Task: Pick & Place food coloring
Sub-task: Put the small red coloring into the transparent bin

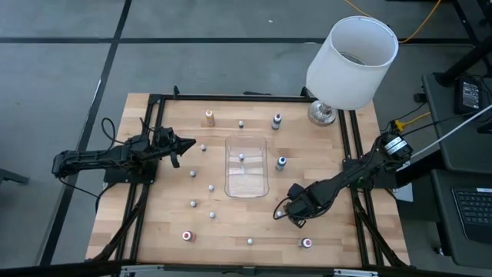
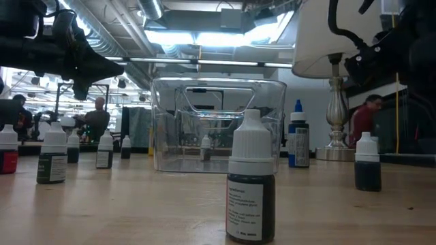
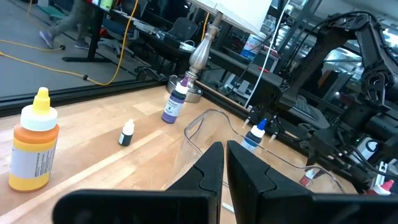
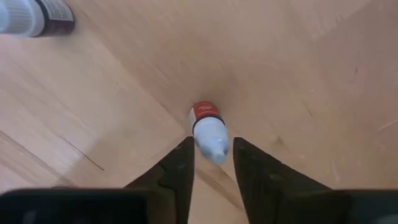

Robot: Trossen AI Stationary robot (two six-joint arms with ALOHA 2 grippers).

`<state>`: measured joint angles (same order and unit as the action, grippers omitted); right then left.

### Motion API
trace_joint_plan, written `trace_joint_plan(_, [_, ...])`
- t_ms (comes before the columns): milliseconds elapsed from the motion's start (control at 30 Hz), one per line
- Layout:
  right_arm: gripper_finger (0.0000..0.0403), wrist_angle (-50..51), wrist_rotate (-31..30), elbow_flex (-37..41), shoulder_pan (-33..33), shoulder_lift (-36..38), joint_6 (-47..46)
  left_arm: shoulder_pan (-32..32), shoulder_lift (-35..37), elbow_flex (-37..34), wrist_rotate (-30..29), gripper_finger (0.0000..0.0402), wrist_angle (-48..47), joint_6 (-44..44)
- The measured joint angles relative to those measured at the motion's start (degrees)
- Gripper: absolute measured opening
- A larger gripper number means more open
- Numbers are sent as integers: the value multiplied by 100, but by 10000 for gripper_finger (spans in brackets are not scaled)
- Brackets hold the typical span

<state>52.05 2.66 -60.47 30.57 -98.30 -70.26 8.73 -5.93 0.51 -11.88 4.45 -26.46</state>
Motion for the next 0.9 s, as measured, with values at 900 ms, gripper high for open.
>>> trace_joint_plan(900, [6,-79,-4,-66,-1,17,154,0,0,0,0,18,-2,7])
